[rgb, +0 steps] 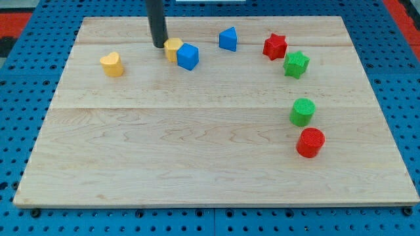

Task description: Move the blue cube towards center left

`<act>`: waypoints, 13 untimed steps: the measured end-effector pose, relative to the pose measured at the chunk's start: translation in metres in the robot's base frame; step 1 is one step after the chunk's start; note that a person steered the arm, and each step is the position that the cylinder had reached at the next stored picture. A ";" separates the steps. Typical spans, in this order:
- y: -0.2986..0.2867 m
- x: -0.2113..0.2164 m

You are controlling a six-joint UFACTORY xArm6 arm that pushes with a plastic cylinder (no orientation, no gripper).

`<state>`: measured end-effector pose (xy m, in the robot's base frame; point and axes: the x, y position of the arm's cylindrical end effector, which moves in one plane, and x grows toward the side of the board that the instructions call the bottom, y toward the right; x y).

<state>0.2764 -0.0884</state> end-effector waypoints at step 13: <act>0.029 0.077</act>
<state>0.3532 -0.0599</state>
